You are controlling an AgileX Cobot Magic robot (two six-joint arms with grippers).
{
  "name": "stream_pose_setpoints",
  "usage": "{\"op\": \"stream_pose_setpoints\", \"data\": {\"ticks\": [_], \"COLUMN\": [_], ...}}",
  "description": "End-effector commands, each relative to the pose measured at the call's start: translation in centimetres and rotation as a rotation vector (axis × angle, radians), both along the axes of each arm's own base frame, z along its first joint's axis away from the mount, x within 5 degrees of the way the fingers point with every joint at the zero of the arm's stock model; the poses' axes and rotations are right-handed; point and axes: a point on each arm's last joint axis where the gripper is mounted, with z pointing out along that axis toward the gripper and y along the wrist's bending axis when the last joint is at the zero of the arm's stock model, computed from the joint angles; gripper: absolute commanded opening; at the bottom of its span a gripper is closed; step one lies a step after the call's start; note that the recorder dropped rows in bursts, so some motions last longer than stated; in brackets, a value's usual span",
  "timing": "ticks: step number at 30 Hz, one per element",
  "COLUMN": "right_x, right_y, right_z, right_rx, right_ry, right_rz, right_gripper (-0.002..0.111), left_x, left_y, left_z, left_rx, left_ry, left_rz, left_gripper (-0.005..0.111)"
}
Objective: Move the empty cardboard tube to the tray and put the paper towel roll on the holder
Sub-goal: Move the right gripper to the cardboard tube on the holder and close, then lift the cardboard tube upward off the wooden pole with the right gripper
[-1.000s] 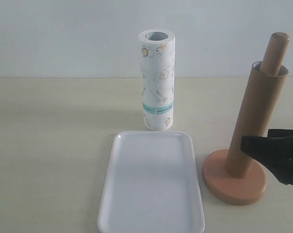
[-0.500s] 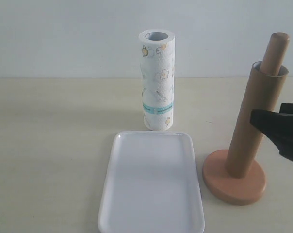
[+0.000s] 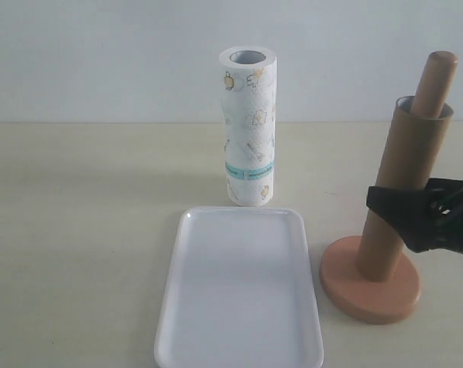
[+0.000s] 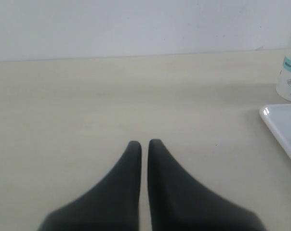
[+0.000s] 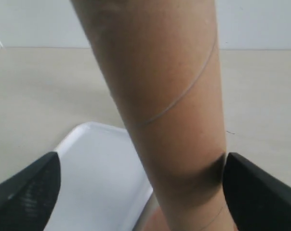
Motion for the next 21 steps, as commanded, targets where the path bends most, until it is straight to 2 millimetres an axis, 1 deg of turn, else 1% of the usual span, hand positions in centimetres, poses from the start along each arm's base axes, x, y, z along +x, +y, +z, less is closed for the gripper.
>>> {"op": "stream_pose_setpoints", "data": {"ticks": [1,3,5,6,7,8,10,12,18,19,20,21], "right_x": [0.57,0.58,0.58,0.61,0.61,0.61,0.62,0.64,0.64,0.65,0.69,0.75], "right_y": [-0.19,-0.05,-0.05,-0.10,-0.13,-0.14,-0.16,-0.19,-0.18,-0.19,-0.24,-0.32], "right_z": [-0.41,-0.36,-0.36,-0.38,-0.43,-0.45,-0.48,-0.46,-0.45,-0.43,-0.40,-0.37], "right_rx": [-0.004,0.005,-0.007,-0.024,-0.028,-0.040,-0.049,-0.047,-0.086,-0.086,-0.081,-0.073], "right_ry": [-0.036,-0.046,-0.054,-0.063,-0.058,-0.064,-0.066,-0.067,-0.095,-0.097,-0.097,-0.095], "right_rz": [-0.013,0.000,0.004,0.004,0.000,0.003,0.004,0.000,0.015,0.012,0.004,-0.010], "right_gripper": [0.085,0.081,0.073,0.062,0.055,0.044,0.033,0.036,0.037,0.044,0.054,0.069], "left_x": [0.03,0.03,0.03,0.03,0.03,0.03,0.03,0.03,0.03,0.03,0.03,0.03], "left_y": [0.00,0.00,0.00,0.00,0.00,0.00,0.00,0.00,0.00,0.00,0.00,0.00], "left_z": [0.03,0.03,0.03,0.03,0.03,0.03,0.03,0.03,0.03,0.03,0.03,0.03], "left_rx": [-0.003,-0.003,-0.003,-0.003,-0.003,-0.003,-0.003,-0.003,-0.003,-0.003,-0.003,-0.003], "left_ry": [-0.015,-0.015,-0.015,-0.015,-0.015,-0.015,-0.015,-0.015,-0.015,-0.015,-0.015,-0.015], "left_rz": [0.003,0.003,0.003,0.003,0.003,0.003,0.003,0.003,0.003,0.003,0.003,0.003], "left_gripper": [0.004,0.004,0.004,0.004,0.004,0.004,0.004,0.004,0.004,0.004,0.004,0.004]}}
